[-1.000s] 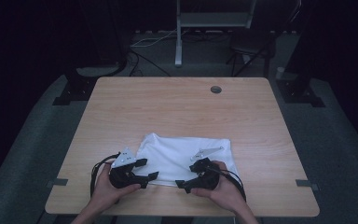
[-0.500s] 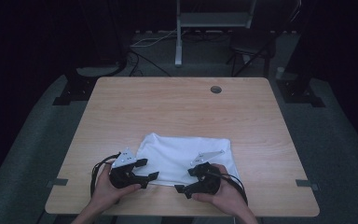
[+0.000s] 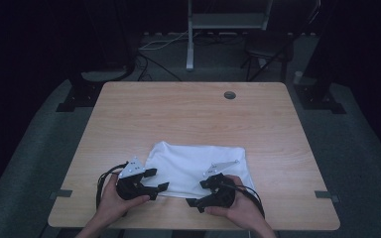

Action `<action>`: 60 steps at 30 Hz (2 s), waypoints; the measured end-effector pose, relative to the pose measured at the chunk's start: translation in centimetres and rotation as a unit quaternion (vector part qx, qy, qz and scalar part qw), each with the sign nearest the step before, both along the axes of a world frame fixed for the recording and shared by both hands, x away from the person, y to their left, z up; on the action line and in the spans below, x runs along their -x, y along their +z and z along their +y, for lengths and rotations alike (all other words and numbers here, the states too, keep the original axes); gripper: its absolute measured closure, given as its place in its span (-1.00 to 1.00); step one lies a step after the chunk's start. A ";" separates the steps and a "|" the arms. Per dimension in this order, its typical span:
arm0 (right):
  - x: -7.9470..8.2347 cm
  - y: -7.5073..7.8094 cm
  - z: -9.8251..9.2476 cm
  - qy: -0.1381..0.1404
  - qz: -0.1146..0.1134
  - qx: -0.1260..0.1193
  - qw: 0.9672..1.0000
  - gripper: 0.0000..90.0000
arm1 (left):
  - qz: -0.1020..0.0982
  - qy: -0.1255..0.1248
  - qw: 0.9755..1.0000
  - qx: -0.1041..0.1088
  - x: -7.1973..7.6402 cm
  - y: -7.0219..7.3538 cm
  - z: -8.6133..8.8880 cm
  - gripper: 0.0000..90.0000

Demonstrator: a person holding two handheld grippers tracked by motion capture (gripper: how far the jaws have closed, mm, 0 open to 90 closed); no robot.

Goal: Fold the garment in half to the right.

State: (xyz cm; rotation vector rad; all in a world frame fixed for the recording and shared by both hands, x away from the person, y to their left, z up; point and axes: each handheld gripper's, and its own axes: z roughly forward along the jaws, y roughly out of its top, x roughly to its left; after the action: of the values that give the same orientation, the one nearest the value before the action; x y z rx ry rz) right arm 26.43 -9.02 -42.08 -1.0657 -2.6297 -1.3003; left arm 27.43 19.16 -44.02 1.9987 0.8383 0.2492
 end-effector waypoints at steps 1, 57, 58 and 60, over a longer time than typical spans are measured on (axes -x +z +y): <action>-0.4 0.4 -0.1 -0.004 -0.006 -0.004 1.000 -0.54 | 0.000 -0.001 1.000 -0.001 0.0 0.0 0.0 -0.33; -12.2 -1.2 0.9 -0.157 0.034 -0.023 0.987 -0.66 | -0.001 -0.001 1.000 0.002 0.0 0.1 0.1 -0.33; -12.2 -1.4 0.9 -0.157 0.031 -0.024 0.987 -0.66 | -0.002 0.000 1.000 0.002 0.1 0.2 0.1 -0.33; -12.2 -1.2 1.0 -0.156 0.032 -0.019 0.987 -0.66 | -0.003 -0.001 1.000 0.000 0.1 0.2 0.2 -0.33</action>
State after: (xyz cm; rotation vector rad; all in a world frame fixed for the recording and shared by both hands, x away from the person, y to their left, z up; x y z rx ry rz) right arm 38.64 -7.98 -43.31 -1.5332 -2.4533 -1.3312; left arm 27.38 19.32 -43.84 1.9974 0.8336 0.2532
